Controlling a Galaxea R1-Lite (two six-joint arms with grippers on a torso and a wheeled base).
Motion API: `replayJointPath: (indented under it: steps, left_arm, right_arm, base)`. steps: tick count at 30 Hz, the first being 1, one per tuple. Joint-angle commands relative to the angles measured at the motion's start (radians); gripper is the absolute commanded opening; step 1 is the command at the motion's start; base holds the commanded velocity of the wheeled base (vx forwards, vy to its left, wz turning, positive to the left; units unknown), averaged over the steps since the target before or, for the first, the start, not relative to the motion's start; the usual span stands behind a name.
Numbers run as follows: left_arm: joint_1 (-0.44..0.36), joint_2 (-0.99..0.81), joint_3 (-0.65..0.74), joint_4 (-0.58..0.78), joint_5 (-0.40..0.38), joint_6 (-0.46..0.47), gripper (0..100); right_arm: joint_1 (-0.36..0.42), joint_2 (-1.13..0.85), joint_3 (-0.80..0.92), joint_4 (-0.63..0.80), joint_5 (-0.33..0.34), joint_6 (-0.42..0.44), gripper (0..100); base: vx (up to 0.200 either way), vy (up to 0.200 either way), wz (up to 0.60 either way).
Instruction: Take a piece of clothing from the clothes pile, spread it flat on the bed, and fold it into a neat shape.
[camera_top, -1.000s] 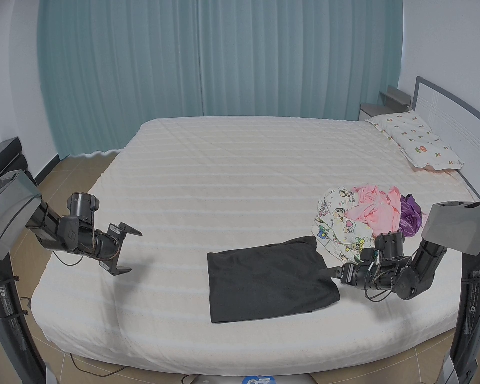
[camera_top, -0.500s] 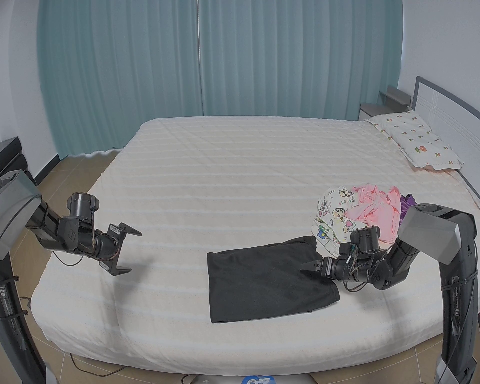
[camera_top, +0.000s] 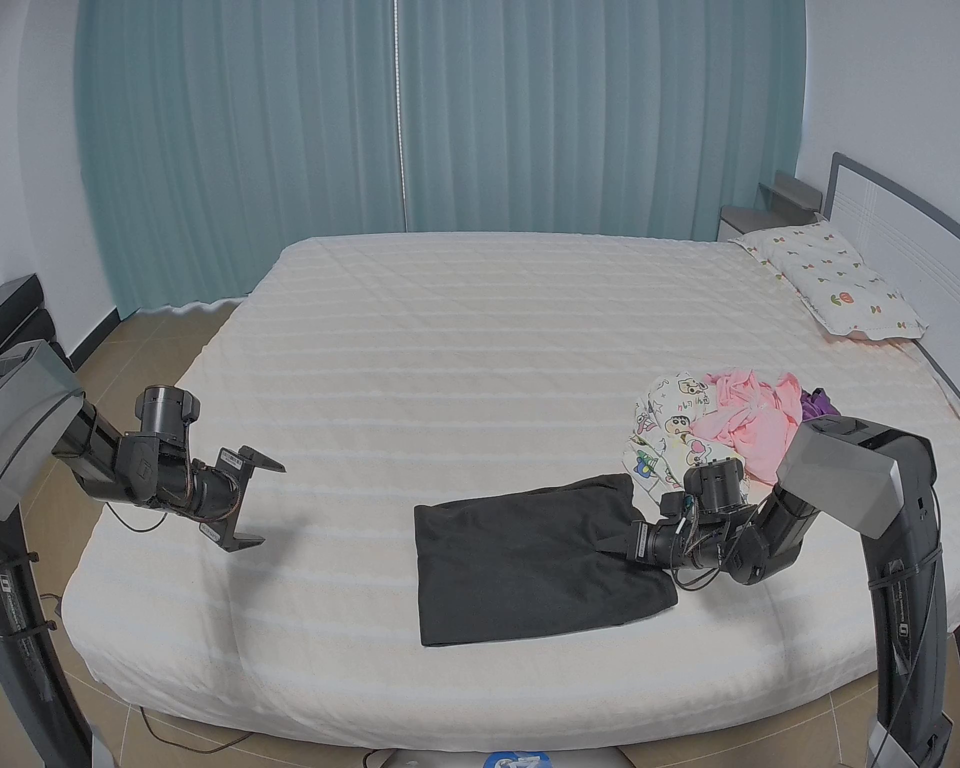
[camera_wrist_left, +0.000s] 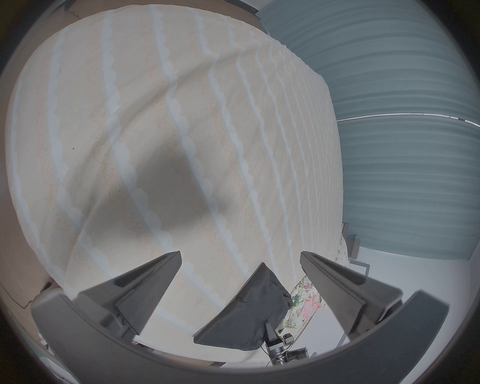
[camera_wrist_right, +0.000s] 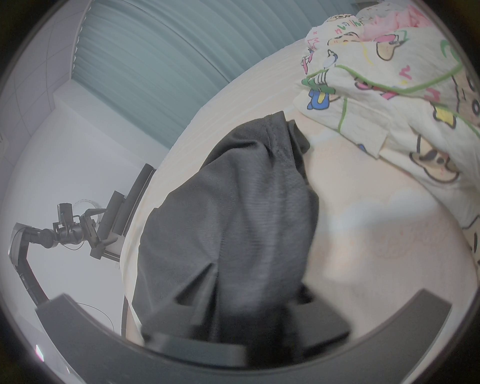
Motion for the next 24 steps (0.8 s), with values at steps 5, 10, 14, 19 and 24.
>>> replayJointPath:
  steps: [5, 10, 14, 19, 24]
  left_arm:
    - [0.000, 0.001, 0.000, 0.000, 0.000, 0.001, 100]
    - [0.000, 0.001, -0.002, 0.000, 0.000, -0.001, 100]
    - [0.000, 0.001, -0.003, 0.001, -0.002, 0.001, 100]
    - [0.000, 0.001, -0.003, 0.001, -0.003, -0.001, 100]
    - [0.000, 0.001, -0.003, 0.001, -0.003, -0.001, 100]
  right_arm:
    - [-0.011, -0.048, 0.066, -0.011, 0.002, 0.006, 0]
    - [-0.029, -0.093, 0.111, -0.009, 0.004, 0.007, 0]
    - [-0.043, -0.142, 0.184, -0.011, 0.014, 0.006, 0]
    - [-0.069, -0.177, 0.232, -0.011, 0.014, 0.004, 0]
    - [-0.097, -0.217, 0.289, -0.011, 0.033, -0.001, 0]
  base:
    - [0.000, 0.000, 0.00]
    - [0.000, 0.000, 0.00]
    - [0.000, 0.000, 0.00]
    - [0.000, 0.000, 0.00]
    - [0.000, 0.000, 0.00]
